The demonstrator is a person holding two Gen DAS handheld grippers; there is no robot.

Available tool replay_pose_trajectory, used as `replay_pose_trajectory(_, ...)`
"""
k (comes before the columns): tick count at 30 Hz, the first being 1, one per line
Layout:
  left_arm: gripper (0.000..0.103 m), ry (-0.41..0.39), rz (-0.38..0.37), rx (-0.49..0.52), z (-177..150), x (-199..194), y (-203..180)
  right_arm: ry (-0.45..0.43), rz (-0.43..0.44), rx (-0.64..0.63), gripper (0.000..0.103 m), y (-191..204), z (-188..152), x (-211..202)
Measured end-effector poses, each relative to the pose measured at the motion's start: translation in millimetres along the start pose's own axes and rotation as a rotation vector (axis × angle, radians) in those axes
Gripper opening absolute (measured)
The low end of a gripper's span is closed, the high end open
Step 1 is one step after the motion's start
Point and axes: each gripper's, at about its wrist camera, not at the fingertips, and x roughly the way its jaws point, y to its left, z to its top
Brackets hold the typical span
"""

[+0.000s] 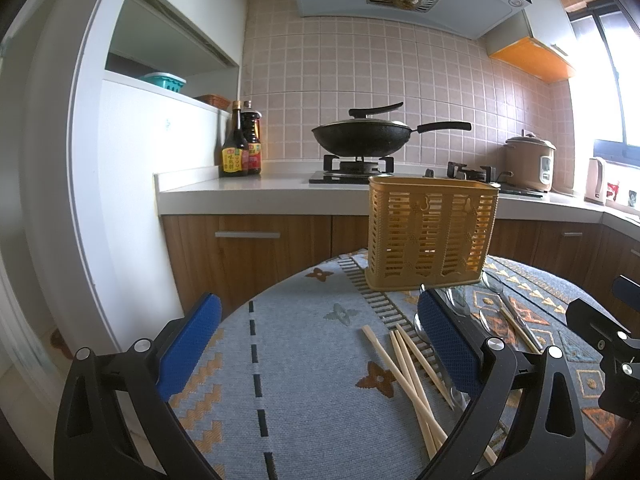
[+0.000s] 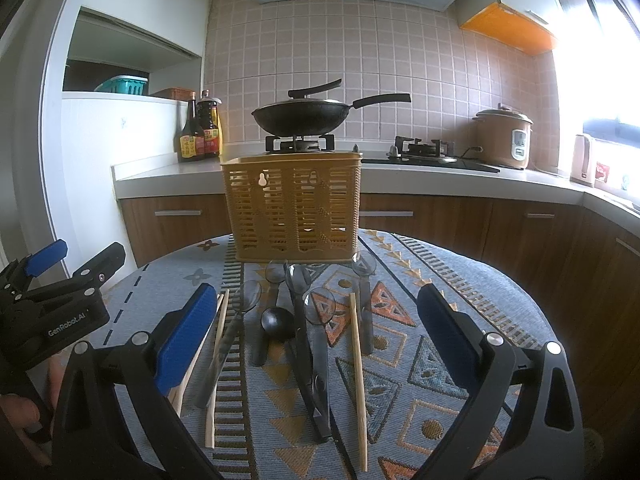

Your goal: Organize utensils

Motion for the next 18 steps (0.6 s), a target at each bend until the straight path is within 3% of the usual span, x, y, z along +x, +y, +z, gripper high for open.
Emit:
replay_pose_trajectory(5,0.096,0.008,-0.007,-0.014,0,2,3,0.019,-0.035,0.006,0.096,-1,-1,4)
replay_pose_trajectory(7,0.095,0.044,-0.042,-0.044,0,10,9,0.048,-0.058,0.01,0.096,-2,-1,8)
replay_pose_trajectory(9,0.094,0.123,-0.081,-0.079,0,29,21,0.091,-0.042,0.027,0.096,-3,-2,13)
replay_pose_trajectory(13,0.083,0.277,-0.193,-0.16,-2,54,42,0.135,-0.007,0.058,0.096,-9,-4,20)
replay_pose_trajectory(18,0.065,0.455,-0.264,-0.077,0,70,40,0.237,-0.008,0.135,0.096,-26,-3,37)
